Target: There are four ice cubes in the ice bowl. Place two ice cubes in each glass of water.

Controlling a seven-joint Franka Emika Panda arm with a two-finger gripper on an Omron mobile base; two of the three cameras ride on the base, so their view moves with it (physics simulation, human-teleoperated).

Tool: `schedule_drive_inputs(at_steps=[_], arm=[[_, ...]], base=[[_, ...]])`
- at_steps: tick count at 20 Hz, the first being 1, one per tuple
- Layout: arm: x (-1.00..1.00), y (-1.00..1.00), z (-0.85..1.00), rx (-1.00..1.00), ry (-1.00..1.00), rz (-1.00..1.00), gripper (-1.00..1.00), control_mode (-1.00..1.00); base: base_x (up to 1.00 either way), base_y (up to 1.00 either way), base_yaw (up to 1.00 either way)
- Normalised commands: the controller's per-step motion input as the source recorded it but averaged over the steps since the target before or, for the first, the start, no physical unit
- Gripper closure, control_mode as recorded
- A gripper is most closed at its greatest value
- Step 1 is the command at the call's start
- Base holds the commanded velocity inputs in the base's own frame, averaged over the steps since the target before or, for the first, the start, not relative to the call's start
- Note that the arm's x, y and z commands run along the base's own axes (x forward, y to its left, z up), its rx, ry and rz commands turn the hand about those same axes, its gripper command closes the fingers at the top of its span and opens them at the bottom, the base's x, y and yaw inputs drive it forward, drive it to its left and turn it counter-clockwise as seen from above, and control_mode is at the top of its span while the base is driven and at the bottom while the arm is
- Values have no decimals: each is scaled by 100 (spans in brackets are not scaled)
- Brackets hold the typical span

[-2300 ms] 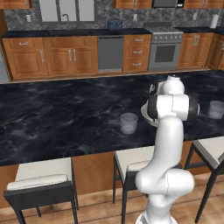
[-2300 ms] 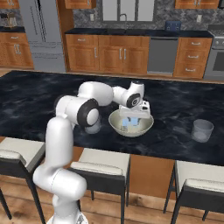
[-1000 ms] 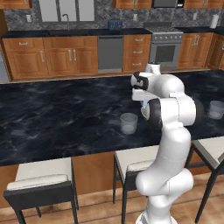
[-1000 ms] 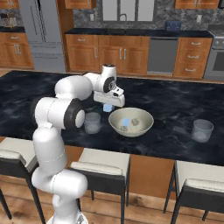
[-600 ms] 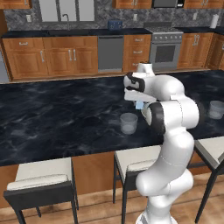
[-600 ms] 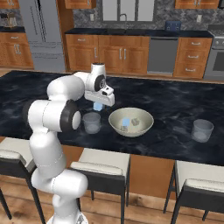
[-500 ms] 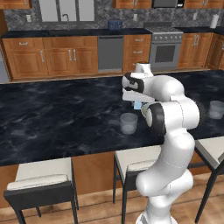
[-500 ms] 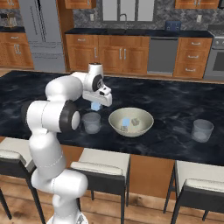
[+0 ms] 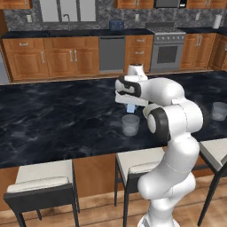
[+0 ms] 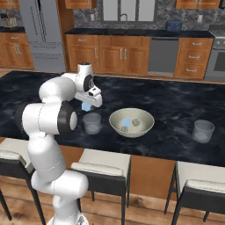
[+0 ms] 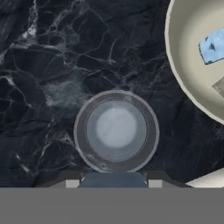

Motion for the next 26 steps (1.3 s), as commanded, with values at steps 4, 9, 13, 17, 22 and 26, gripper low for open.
schedule_drive_inputs(at_steps=[4, 9, 13, 17, 22, 26], arm=[[0, 21, 0, -1, 9, -7, 100, -100], [0, -5, -4, -3, 3, -12, 100, -100], [2, -19, 0, 0, 0, -13, 100, -100], [5, -21, -3, 0, 0, -6, 100, -100], [7, -5, -27, 0, 1, -4, 100, -100], [12, 0, -32, 0, 4, -2, 100, -100]], base=[[0, 0, 0], [0, 0, 0], [0, 0, 0], [0, 0, 0], [0, 0, 0], [0, 0, 0]])
